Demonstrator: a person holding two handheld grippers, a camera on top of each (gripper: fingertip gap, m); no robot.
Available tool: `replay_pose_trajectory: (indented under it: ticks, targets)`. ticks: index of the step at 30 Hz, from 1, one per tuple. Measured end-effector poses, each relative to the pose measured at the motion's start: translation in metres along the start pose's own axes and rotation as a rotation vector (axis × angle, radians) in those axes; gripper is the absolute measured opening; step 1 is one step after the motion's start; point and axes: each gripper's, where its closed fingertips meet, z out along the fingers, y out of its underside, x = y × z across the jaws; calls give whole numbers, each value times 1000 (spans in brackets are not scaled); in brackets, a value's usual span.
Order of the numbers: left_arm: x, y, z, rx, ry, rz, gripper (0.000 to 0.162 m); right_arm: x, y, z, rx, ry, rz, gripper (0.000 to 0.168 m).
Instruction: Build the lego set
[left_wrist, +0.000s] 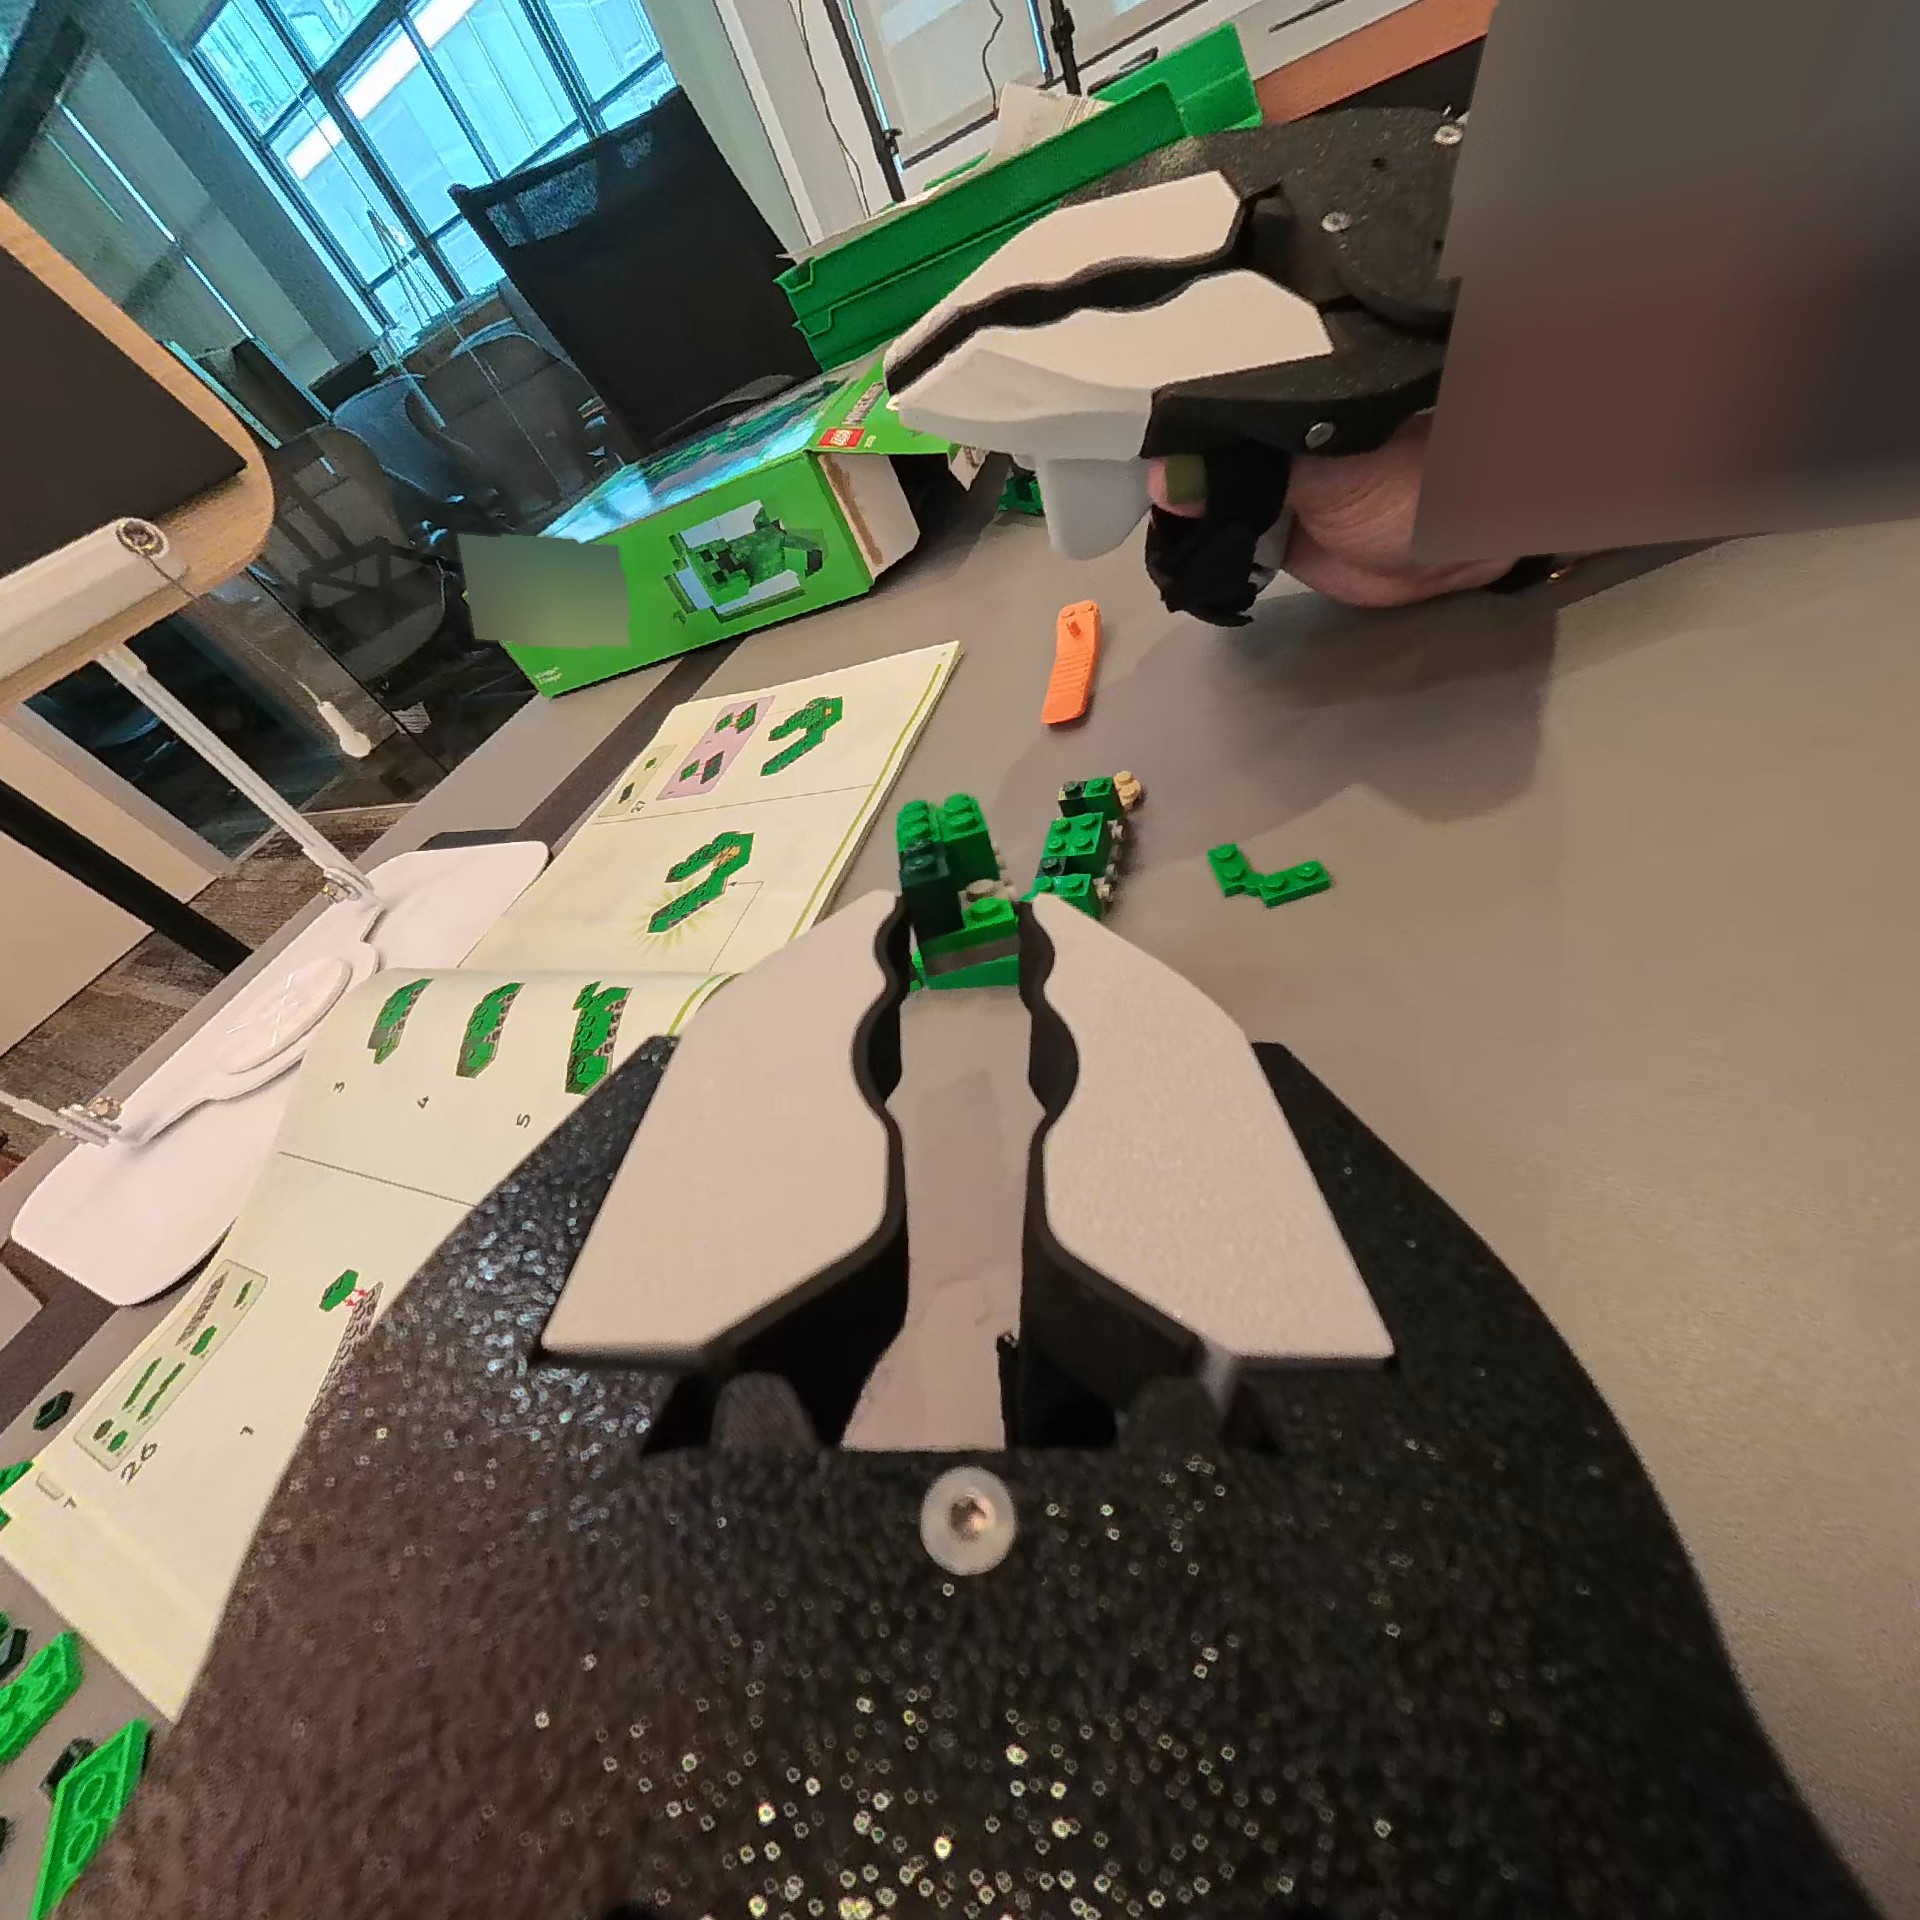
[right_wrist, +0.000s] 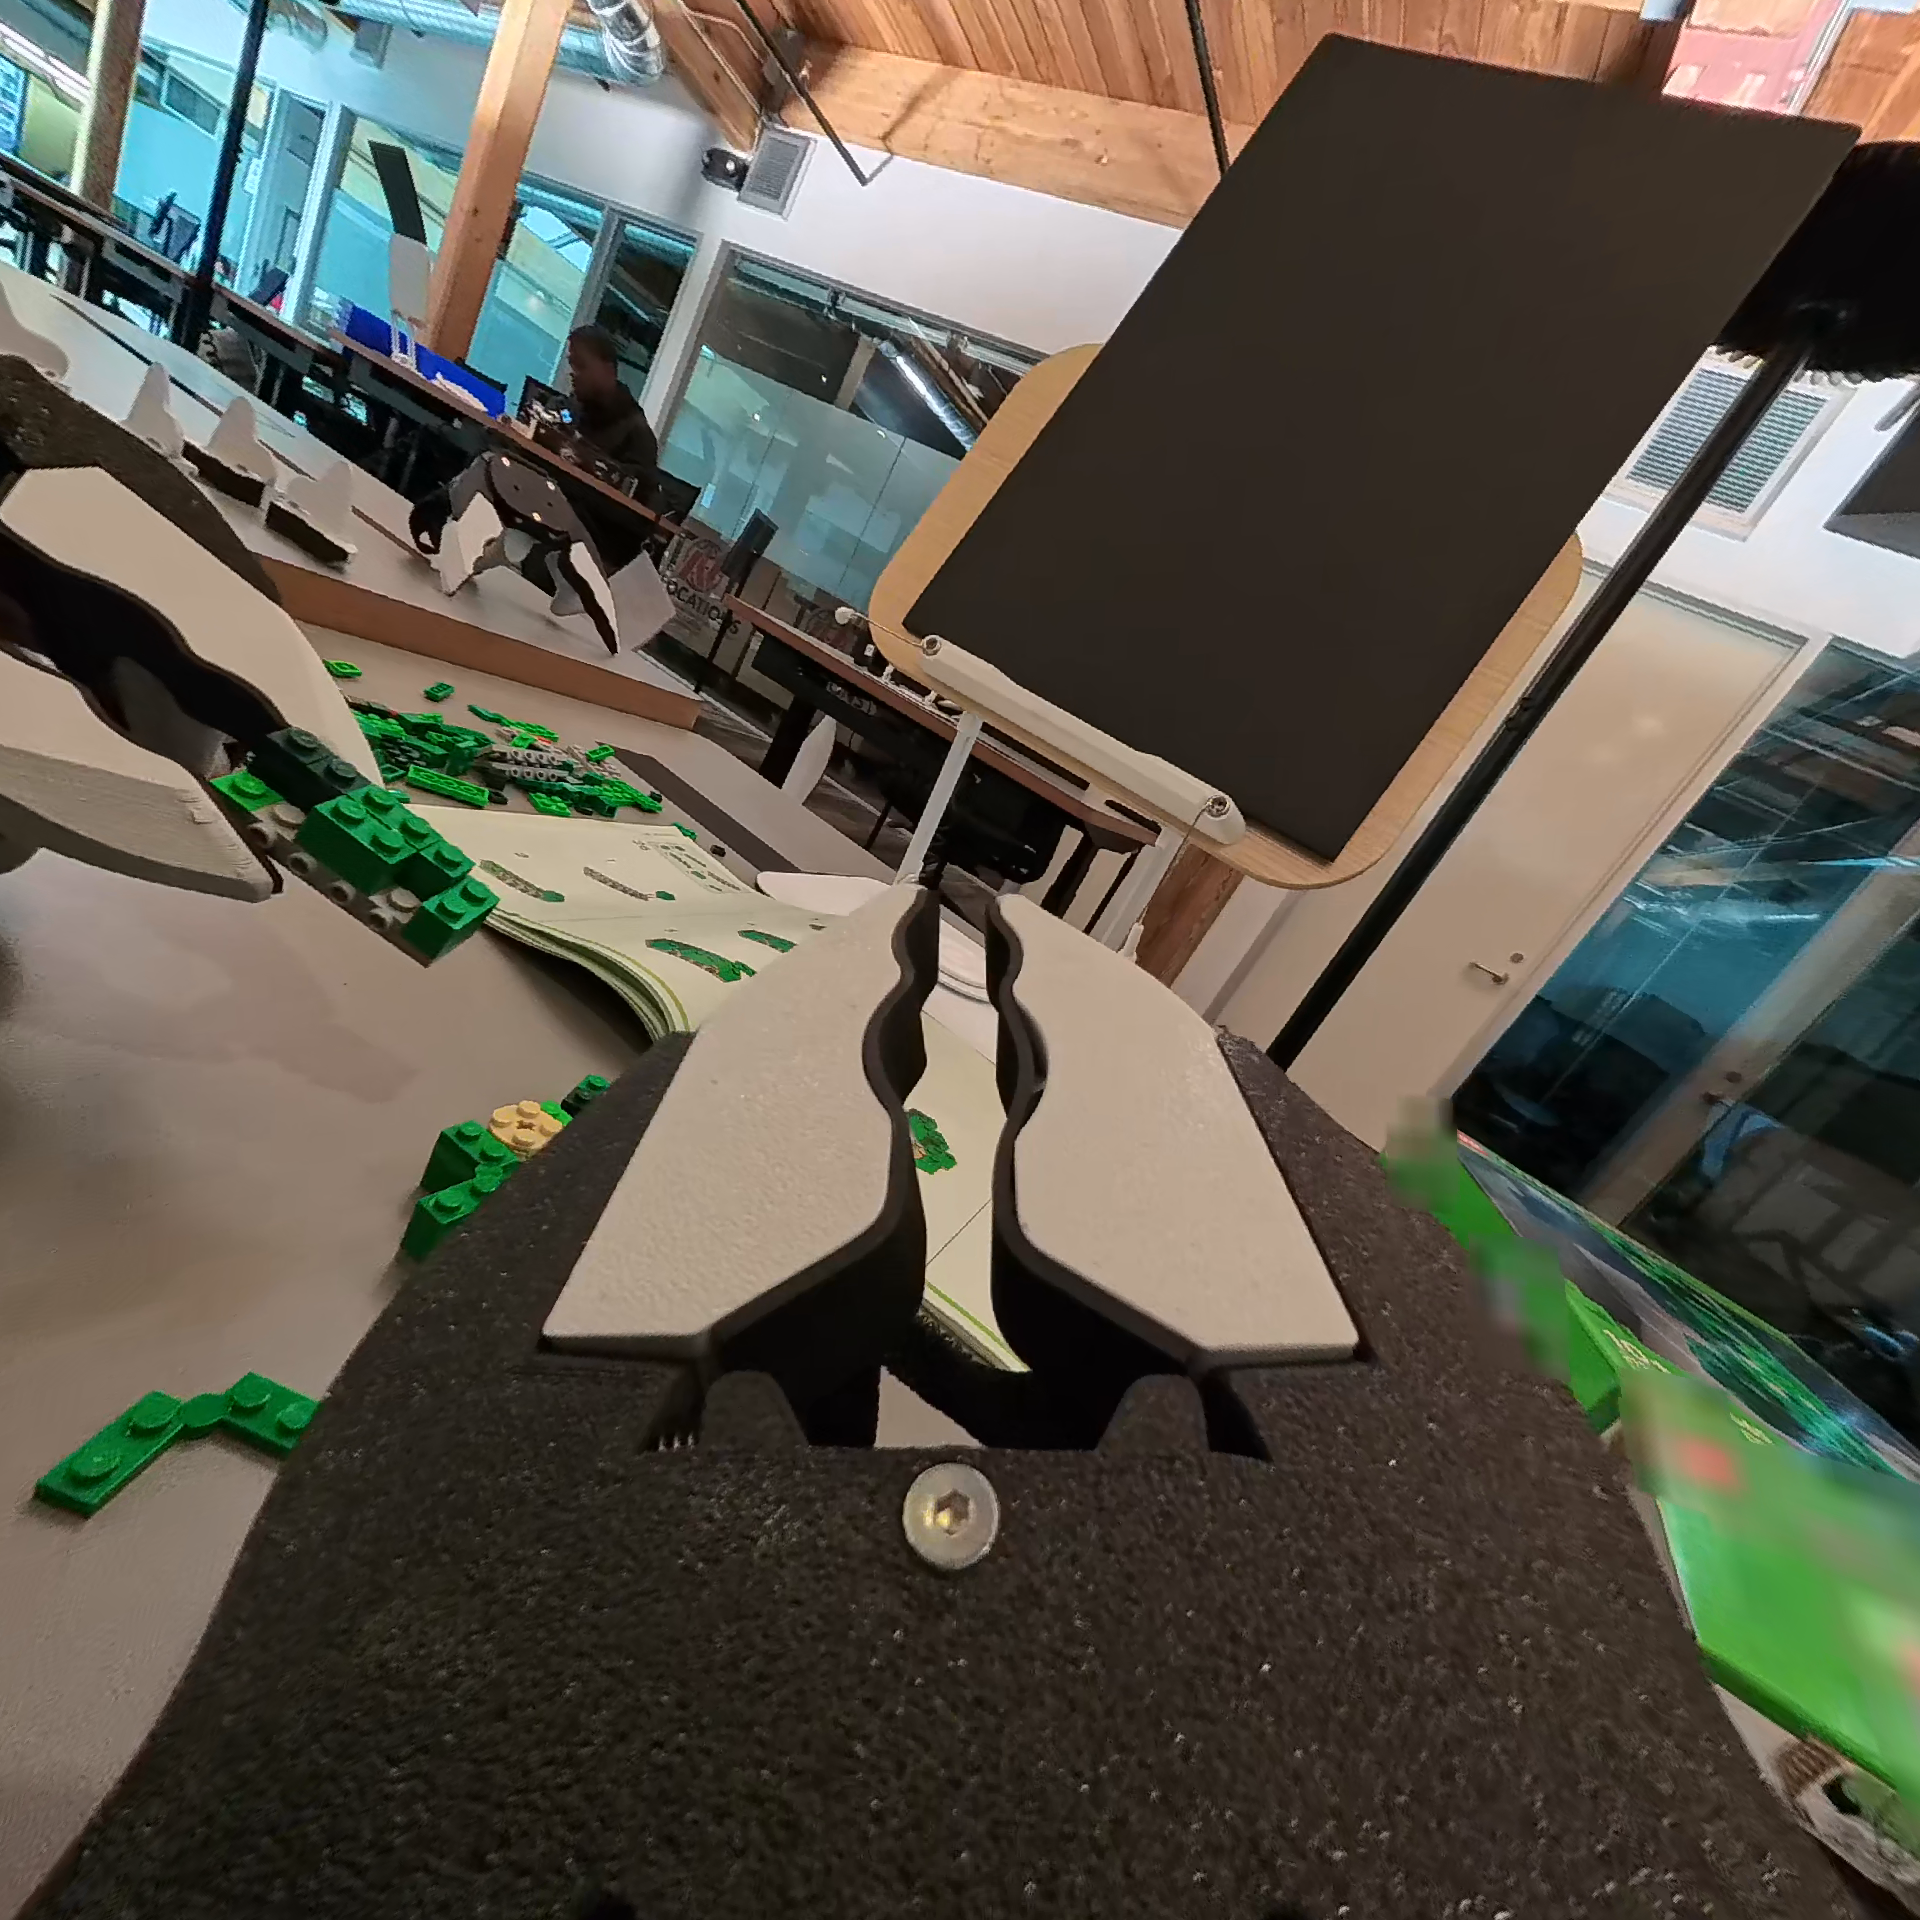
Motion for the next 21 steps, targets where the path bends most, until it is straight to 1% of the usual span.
replay_pose_trajectory:
  ticks: [1,21]
  targets:
    - [0,0,0,-1,1,0,19,-1,0,0,1,-4,0,7]
    - [0,1,0,-4,-8,17,19,-9,-1,1,8,-51,-5,4]
